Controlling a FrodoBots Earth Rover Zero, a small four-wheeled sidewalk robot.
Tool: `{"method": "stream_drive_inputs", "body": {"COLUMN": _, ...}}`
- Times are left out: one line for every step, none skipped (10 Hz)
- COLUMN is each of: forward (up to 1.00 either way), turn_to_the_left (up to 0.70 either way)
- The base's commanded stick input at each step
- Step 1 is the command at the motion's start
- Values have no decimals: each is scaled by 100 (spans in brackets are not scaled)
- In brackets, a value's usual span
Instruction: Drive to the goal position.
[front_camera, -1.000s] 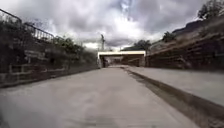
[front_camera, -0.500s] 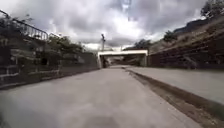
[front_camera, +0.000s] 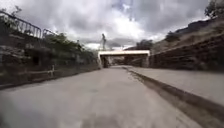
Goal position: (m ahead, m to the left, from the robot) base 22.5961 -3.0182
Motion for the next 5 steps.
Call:
{"method": "stream_drive_inputs", "body": {"forward": 100, "turn_to_the_left": 0}}
{"method": "stream_drive_inputs", "body": {"forward": 100, "turn_to_the_left": 0}}
{"method": "stream_drive_inputs", "body": {"forward": 100, "turn_to_the_left": 0}}
{"method": "stream_drive_inputs", "body": {"forward": 100, "turn_to_the_left": 0}}
{"method": "stream_drive_inputs", "body": {"forward": 100, "turn_to_the_left": 0}}
